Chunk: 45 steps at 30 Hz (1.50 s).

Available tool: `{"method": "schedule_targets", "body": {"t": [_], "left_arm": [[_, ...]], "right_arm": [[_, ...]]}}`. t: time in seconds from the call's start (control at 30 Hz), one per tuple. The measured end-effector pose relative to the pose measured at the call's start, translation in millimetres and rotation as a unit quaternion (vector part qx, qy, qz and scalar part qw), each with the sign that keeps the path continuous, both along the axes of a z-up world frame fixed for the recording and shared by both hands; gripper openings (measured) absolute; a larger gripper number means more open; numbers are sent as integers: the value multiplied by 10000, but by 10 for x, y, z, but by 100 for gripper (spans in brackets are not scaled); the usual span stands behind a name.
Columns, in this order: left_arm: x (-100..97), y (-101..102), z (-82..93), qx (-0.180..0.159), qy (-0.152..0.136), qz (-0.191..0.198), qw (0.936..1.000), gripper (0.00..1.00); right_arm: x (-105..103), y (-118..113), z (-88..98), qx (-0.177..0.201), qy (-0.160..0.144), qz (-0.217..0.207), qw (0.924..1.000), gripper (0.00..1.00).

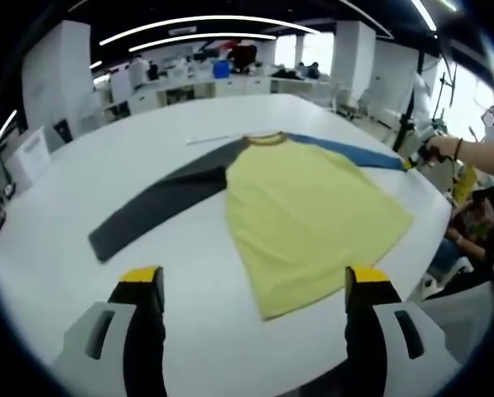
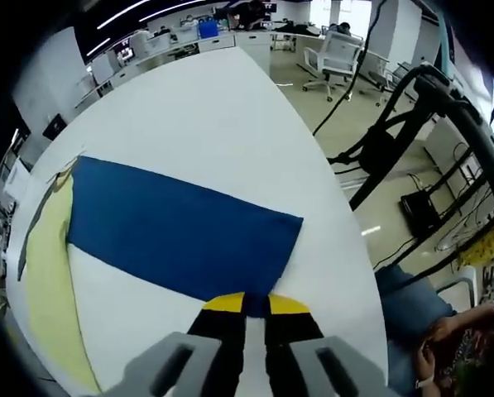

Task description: Fold the garment on the visible template until the final outline fits inside the template.

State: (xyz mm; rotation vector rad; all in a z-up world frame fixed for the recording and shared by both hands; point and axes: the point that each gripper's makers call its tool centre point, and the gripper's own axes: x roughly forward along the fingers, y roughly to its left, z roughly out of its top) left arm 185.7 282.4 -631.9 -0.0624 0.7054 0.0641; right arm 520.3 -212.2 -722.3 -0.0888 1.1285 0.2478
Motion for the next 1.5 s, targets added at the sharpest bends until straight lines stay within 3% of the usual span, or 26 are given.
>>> {"method": "schedule_targets", "body": {"t": [0.37, 0.67, 1.17, 1.5], "left_arm": [[-14, -3, 11, -9, 12, 9, 10000, 86], [4, 4, -13, -31, 94, 6, 10000, 86], [52, -36, 9, -77, 114, -158, 9998, 86], [75, -62, 53, -77, 67, -324, 9994, 86]], "right_arm": [[18, 18, -9, -32, -8, 71, 10000, 0], [94, -9, 21, -60, -199, -68, 9998, 0], [178, 146, 335, 4, -456, 56, 9989, 0], [244, 381, 486, 38, -522, 379, 9979, 0]]}}
